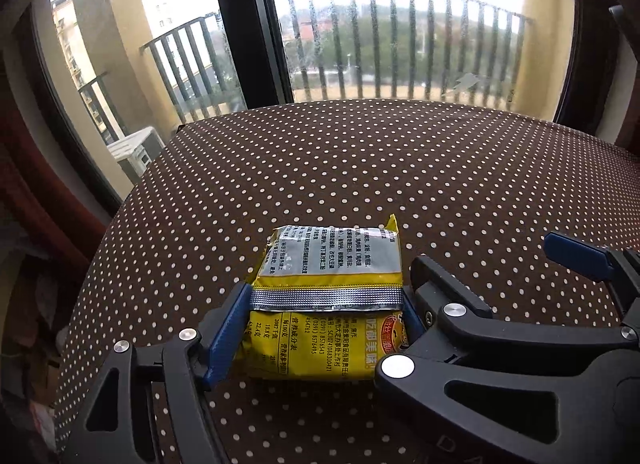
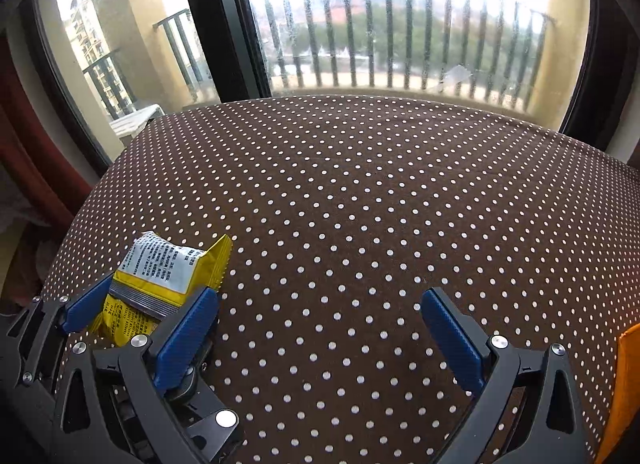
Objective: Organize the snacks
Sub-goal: 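Close the left tool on the yellow-and-silver packet, then lift and carry the yellow packet over the orange box with the left tool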
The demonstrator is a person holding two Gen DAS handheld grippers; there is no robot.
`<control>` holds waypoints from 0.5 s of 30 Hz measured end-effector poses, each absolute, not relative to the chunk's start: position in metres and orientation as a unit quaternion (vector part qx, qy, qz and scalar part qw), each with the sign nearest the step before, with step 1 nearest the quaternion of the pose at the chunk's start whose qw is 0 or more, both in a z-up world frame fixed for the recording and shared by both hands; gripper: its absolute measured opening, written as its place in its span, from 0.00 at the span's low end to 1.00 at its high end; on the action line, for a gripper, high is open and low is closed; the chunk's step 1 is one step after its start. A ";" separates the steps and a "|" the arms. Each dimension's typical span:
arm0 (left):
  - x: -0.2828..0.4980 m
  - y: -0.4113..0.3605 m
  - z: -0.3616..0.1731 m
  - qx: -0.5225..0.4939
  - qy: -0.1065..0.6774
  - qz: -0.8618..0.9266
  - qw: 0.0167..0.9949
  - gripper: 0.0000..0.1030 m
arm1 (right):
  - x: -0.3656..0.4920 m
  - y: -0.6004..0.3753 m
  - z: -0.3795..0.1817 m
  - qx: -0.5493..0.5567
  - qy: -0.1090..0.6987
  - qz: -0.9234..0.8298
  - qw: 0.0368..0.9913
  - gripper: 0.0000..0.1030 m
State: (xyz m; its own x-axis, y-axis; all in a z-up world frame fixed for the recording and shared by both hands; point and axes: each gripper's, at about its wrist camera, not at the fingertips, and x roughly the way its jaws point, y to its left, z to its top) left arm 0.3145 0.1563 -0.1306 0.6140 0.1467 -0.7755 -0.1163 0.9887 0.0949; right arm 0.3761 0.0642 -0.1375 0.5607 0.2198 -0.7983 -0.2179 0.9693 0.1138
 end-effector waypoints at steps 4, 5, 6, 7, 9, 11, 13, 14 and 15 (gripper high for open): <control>0.293 0.149 -0.121 -0.007 0.426 0.059 0.903 0.71 | 0.354 0.059 -0.125 -0.001 0.446 0.127 0.886 1.00; 0.287 0.146 -0.118 -0.006 0.421 0.059 0.905 0.71 | 0.347 0.056 -0.121 -0.002 0.442 0.126 0.888 1.00; 0.281 0.143 -0.115 -0.005 0.416 0.059 0.907 0.71 | 0.342 0.052 -0.118 -0.002 0.438 0.126 0.890 1.00; 0.276 0.140 -0.112 -0.004 0.411 0.060 0.910 0.71 | 0.335 0.050 -0.114 -0.003 0.434 0.126 0.892 1.00; 0.263 0.133 -0.104 -0.003 0.399 0.060 0.915 0.71 | 0.320 0.043 -0.107 -0.002 0.423 0.127 0.897 1.00; 0.250 0.126 -0.095 -0.002 0.386 0.059 0.921 0.71 | 0.305 0.038 -0.099 0.000 0.410 0.125 0.903 1.00; 0.239 0.118 -0.086 0.001 0.375 0.057 0.925 0.71 | 0.292 0.032 -0.090 0.000 0.398 0.124 0.909 1.00; 0.234 0.114 -0.082 0.002 0.369 0.056 0.928 0.71 | 0.284 0.028 -0.085 0.001 0.392 0.123 0.912 1.00; 0.229 0.110 -0.077 0.003 0.364 0.055 0.930 0.71 | 0.278 0.024 -0.081 0.002 0.387 0.122 0.914 1.00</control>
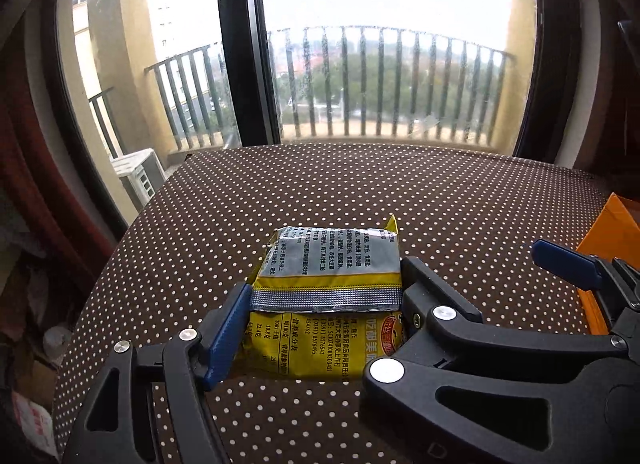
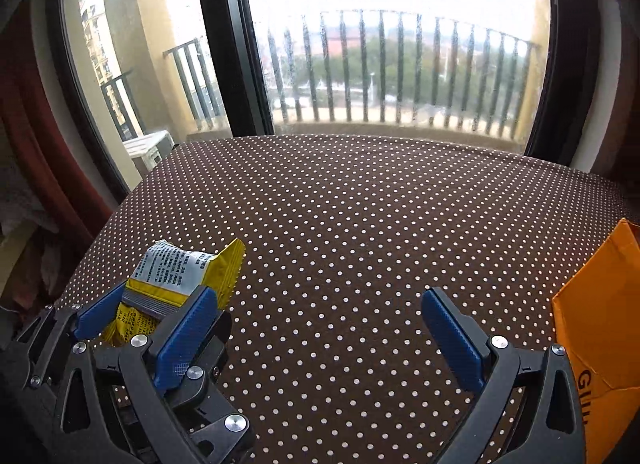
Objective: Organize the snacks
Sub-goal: 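Lift and carry the yellow packet over the orange box with the left tool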
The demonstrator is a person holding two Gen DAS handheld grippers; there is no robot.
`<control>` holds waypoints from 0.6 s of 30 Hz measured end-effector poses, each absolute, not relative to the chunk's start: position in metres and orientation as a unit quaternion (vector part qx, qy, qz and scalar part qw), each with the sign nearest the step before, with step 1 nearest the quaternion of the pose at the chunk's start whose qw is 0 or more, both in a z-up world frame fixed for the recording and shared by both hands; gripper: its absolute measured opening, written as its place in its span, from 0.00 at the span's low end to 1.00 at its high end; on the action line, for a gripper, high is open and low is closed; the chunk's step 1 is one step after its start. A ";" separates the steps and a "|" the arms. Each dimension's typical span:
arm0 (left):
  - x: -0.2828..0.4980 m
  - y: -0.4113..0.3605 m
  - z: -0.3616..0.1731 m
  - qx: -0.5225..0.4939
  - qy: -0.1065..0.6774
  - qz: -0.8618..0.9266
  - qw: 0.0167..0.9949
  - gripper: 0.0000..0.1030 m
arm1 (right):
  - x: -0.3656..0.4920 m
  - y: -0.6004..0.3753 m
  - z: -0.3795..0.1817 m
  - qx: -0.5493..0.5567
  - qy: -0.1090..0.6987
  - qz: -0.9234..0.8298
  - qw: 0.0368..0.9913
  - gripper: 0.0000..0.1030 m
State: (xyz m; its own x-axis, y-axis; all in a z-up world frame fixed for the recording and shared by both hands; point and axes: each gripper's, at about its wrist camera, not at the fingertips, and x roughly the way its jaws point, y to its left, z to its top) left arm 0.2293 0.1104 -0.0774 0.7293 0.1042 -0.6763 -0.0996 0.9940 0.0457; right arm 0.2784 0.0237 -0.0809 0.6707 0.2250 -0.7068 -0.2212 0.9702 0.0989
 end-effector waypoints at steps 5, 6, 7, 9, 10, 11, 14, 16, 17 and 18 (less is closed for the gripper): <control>0.204 0.091 -0.056 0.003 0.337 0.049 0.940 0.71 | 0.243 -0.004 -0.057 0.011 0.357 0.114 0.927 1.00; 0.199 0.088 -0.051 0.003 0.333 0.047 0.942 0.71 | 0.236 -0.008 -0.052 0.011 0.352 0.113 0.929 1.00; 0.194 0.084 -0.047 0.002 0.329 0.044 0.943 0.71 | 0.231 -0.012 -0.048 0.009 0.347 0.111 0.931 1.00; 0.185 0.077 -0.039 0.000 0.320 0.041 0.947 0.71 | 0.223 -0.018 -0.040 0.007 0.339 0.107 0.935 1.00; 0.181 0.073 -0.035 -0.001 0.316 0.040 0.948 0.71 | 0.217 -0.022 -0.036 0.005 0.334 0.106 0.936 1.00; 0.177 0.069 -0.031 -0.001 0.312 0.040 0.949 0.71 | 0.213 -0.025 -0.032 0.004 0.330 0.104 0.938 1.00; 0.166 0.062 -0.025 0.001 0.300 0.038 0.953 0.71 | 0.201 -0.032 -0.020 0.004 0.318 0.103 0.942 1.00; 0.166 0.059 -0.019 0.001 0.292 0.036 0.956 0.71 | 0.194 -0.038 -0.013 0.004 0.311 0.101 0.945 1.00; 0.161 0.054 -0.015 0.002 0.288 0.034 0.957 0.71 | 0.195 -0.042 -0.009 0.005 0.308 0.100 0.946 1.00; 0.157 0.051 -0.012 0.002 0.284 0.034 0.958 0.71 | 0.190 -0.045 -0.006 0.005 0.304 0.098 0.948 1.00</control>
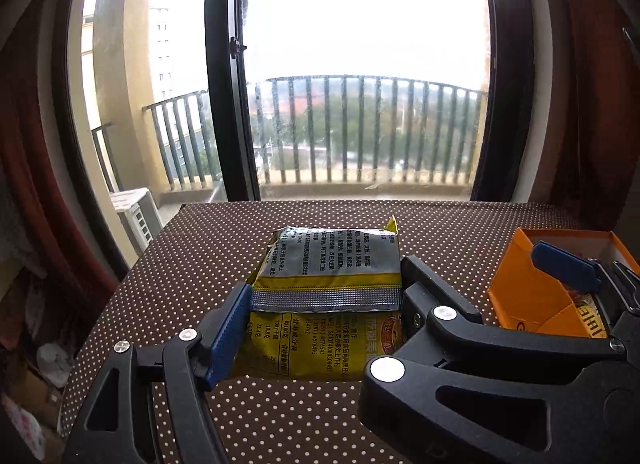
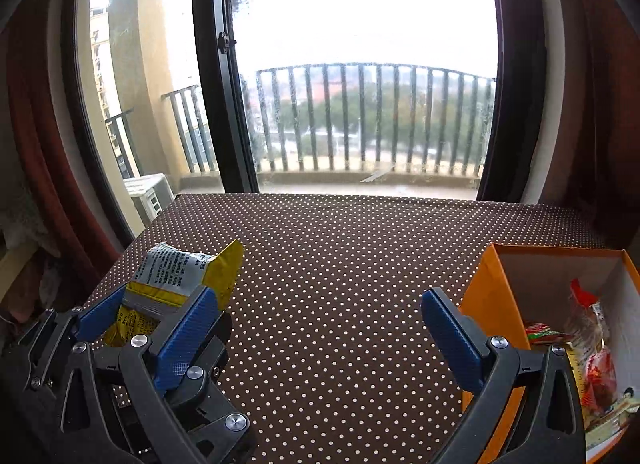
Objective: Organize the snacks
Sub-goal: 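Lift and carry the yellow packet over the orange box with the left tool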
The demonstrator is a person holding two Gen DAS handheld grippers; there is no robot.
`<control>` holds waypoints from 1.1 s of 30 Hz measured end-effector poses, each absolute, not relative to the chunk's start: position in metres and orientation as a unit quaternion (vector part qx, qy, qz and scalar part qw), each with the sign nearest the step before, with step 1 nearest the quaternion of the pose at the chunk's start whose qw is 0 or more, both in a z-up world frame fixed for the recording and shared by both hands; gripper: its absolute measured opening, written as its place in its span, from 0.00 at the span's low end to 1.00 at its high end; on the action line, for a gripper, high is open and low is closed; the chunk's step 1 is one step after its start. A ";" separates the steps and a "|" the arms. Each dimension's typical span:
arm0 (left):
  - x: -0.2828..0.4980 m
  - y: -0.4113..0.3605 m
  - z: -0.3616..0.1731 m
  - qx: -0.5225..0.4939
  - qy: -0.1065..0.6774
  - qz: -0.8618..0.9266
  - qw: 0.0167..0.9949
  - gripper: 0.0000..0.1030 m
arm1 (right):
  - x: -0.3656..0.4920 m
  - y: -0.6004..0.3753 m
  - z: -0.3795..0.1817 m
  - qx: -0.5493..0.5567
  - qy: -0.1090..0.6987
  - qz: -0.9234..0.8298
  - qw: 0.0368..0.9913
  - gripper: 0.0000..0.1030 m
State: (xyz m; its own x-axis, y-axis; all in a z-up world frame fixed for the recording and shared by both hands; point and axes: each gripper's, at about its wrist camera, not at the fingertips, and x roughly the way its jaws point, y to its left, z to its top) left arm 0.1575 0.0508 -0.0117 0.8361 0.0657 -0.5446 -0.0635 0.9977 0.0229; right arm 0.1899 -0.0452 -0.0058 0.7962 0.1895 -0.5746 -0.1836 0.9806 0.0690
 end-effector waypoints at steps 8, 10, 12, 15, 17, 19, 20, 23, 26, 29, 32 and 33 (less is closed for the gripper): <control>0.140 0.023 0.009 0.002 0.257 0.018 0.966 0.71 | 0.170 -0.068 0.019 0.002 0.276 0.084 0.957 1.00; 0.136 0.016 0.012 0.001 0.247 0.013 0.969 0.71 | 0.165 -0.074 0.023 0.002 0.269 0.080 0.960 1.00; 0.132 0.005 0.015 0.000 0.241 0.006 0.970 0.71 | 0.162 -0.082 0.029 0.000 0.259 0.075 0.963 1.00; 0.129 -0.010 0.019 0.003 0.234 -0.007 0.972 0.71 | 0.155 -0.100 0.034 0.001 0.252 0.064 0.966 1.00; 0.126 -0.022 0.021 0.007 0.230 -0.016 0.973 0.71 | 0.154 -0.112 0.036 0.003 0.247 0.056 0.967 1.00; 0.125 -0.034 0.024 0.011 0.227 -0.023 0.974 0.71 | 0.152 -0.123 0.038 0.006 0.243 0.048 0.969 1.00; 0.125 -0.038 0.025 0.012 0.225 -0.027 0.974 0.71 | 0.149 -0.130 0.039 0.008 0.241 0.044 0.969 1.00; 0.126 -0.054 0.026 0.016 0.224 -0.039 0.974 0.71 | 0.145 -0.147 0.041 0.012 0.237 0.033 0.971 1.00; 0.128 -0.071 0.026 0.021 0.224 -0.052 0.973 0.71 | 0.143 -0.164 0.041 0.016 0.237 0.021 0.971 1.00; 0.131 -0.086 0.025 0.028 0.225 -0.064 0.972 0.71 | 0.142 -0.180 0.040 0.022 0.236 0.009 0.971 1.00; 0.136 -0.103 0.024 0.036 0.228 -0.078 0.970 0.71 | 0.143 -0.197 0.036 0.029 0.237 -0.004 0.971 1.00; 0.138 -0.110 0.023 0.038 0.230 -0.083 0.969 0.71 | 0.143 -0.204 0.036 0.032 0.238 -0.008 0.971 1.00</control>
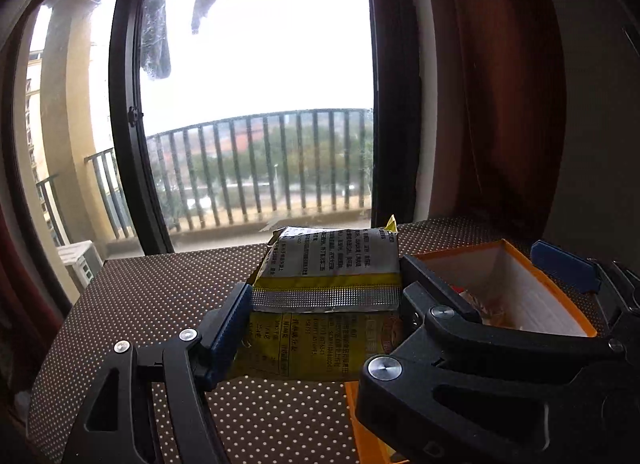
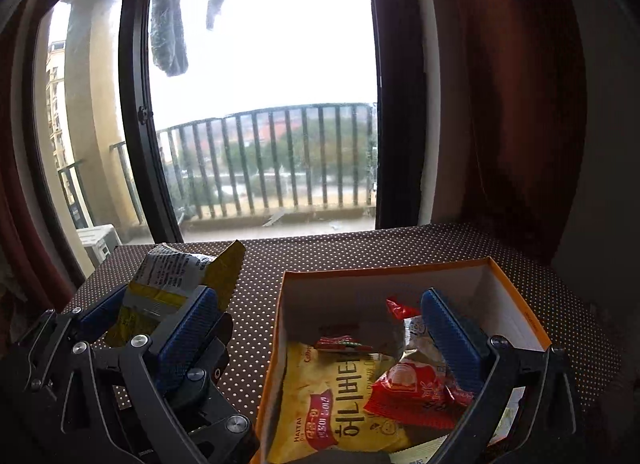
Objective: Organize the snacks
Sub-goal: 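Lift and carry the yellow packet over the orange box with the left tool, then open the left tool to drop the yellow packet into the box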
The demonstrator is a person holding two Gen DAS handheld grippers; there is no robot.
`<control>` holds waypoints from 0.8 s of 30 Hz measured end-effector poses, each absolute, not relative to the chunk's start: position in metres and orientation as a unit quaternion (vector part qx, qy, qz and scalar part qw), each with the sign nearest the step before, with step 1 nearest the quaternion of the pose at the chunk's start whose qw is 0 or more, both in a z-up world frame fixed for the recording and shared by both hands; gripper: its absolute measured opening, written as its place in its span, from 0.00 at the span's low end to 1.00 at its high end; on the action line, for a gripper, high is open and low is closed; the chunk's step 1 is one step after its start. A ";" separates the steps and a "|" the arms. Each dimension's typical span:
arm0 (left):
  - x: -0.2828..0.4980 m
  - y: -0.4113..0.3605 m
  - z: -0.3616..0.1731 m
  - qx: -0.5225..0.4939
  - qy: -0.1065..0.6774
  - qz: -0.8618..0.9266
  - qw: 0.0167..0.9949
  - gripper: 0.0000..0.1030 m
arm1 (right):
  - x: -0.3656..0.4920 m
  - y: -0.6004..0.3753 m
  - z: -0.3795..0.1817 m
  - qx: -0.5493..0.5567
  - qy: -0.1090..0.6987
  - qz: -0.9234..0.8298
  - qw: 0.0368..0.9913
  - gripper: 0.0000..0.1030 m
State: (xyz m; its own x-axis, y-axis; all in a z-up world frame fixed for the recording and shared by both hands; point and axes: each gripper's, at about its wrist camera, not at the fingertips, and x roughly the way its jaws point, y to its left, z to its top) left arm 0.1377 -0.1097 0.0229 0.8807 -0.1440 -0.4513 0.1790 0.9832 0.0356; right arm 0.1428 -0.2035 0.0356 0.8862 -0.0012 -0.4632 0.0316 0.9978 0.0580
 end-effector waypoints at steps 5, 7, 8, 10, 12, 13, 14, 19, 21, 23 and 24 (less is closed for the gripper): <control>0.152 -0.133 0.016 0.048 0.241 -0.107 0.963 0.71 | 0.144 -0.235 0.029 0.044 0.247 -0.032 0.968 1.00; 0.158 -0.144 0.012 0.053 0.248 -0.115 0.961 0.71 | 0.145 -0.247 0.024 0.048 0.252 -0.042 0.966 1.00; 0.161 -0.149 0.010 0.056 0.251 -0.118 0.959 0.71 | 0.146 -0.254 0.022 0.051 0.255 -0.046 0.965 1.00; 0.165 -0.162 0.005 0.062 0.259 -0.125 0.956 0.71 | 0.148 -0.265 0.017 0.057 0.261 -0.054 0.962 1.00; 0.171 -0.174 0.000 0.069 0.268 -0.130 0.952 0.71 | 0.149 -0.277 0.011 0.064 0.268 -0.061 0.959 1.00; 0.173 -0.180 -0.003 0.073 0.271 -0.133 0.950 0.71 | 0.150 -0.284 0.008 0.068 0.273 -0.064 0.957 1.00; 0.176 -0.186 -0.005 0.077 0.275 -0.135 0.949 0.71 | 0.151 -0.290 0.006 0.072 0.277 -0.066 0.956 1.00; 0.188 -0.214 -0.019 0.100 0.300 -0.147 0.937 0.71 | 0.157 -0.321 -0.009 0.094 0.297 -0.078 0.947 1.00; 0.196 -0.224 -0.025 0.111 0.314 -0.155 0.930 0.71 | 0.161 -0.333 -0.016 0.105 0.307 -0.084 0.942 1.00; 0.205 -0.236 -0.032 0.122 0.333 -0.164 0.920 0.71 | 0.165 -0.344 -0.023 0.115 0.321 -0.091 0.936 1.00; 0.209 -0.241 -0.036 0.127 0.342 -0.168 0.916 0.71 | 0.167 -0.349 -0.026 0.119 0.330 -0.094 0.932 1.00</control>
State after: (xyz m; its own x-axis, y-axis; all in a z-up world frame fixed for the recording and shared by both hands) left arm 0.2086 -0.2411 -0.0357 0.7092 -0.2209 -0.6695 0.3950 0.9111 0.1179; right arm 0.1671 -0.3490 -0.0263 0.7645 -0.0971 -0.6373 0.2544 0.9538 0.1598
